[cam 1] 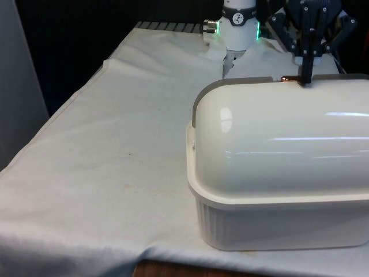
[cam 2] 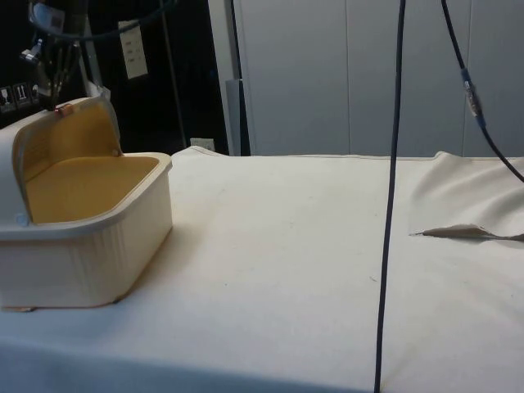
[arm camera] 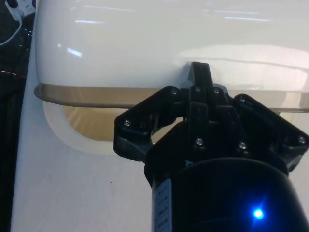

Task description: Open the lid, then close it.

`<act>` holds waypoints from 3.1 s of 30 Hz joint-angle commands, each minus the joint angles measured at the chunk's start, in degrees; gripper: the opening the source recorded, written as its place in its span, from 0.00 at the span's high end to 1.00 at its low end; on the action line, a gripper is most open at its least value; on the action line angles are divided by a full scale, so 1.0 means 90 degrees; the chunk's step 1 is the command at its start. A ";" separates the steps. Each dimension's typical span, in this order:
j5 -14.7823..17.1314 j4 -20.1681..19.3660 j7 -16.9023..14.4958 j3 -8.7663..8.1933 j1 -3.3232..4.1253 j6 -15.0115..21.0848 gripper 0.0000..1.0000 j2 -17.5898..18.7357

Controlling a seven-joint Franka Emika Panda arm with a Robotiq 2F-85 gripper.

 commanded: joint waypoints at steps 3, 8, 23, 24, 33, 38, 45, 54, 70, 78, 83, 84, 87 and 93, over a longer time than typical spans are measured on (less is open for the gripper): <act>0.0019 0.0006 -0.0006 0.0013 -0.0013 -0.0025 1.00 0.0025; 0.0006 -0.0038 0.0000 0.0000 0.0000 0.0000 1.00 -0.0006; -0.0019 -0.0363 0.0000 0.0000 0.0025 -0.0019 1.00 -0.0229; -0.0051 -0.0484 0.0025 -0.0013 0.0051 -0.0032 1.00 -0.0318; -0.0076 -0.0910 0.0000 0.0006 0.0064 -0.0045 1.00 -0.0598; -0.0108 -0.1057 -0.0025 0.0013 0.0089 -0.0267 1.00 -0.0694; -0.0095 -0.1133 -0.0089 0.0025 0.0095 -0.0649 1.00 -0.0745; -0.0083 -0.1273 -0.0146 0.0038 0.0108 -0.1006 1.00 -0.0840; -0.0045 -0.1331 -0.0286 0.0102 0.0089 -0.1795 1.00 -0.0847; -0.0064 -0.1388 -0.0331 0.0115 0.0102 -0.2056 1.00 -0.0847; -0.0108 -0.1477 -0.0318 0.0115 0.0121 -0.2145 1.00 -0.0929; -0.0121 -0.1515 -0.0318 0.0115 0.0127 -0.2145 1.00 -0.0955; -0.0153 -0.1668 -0.0318 0.0115 0.0134 -0.2126 1.00 -0.1063; -0.0146 -0.1833 -0.0337 0.0134 0.0121 -0.2184 1.00 -0.1190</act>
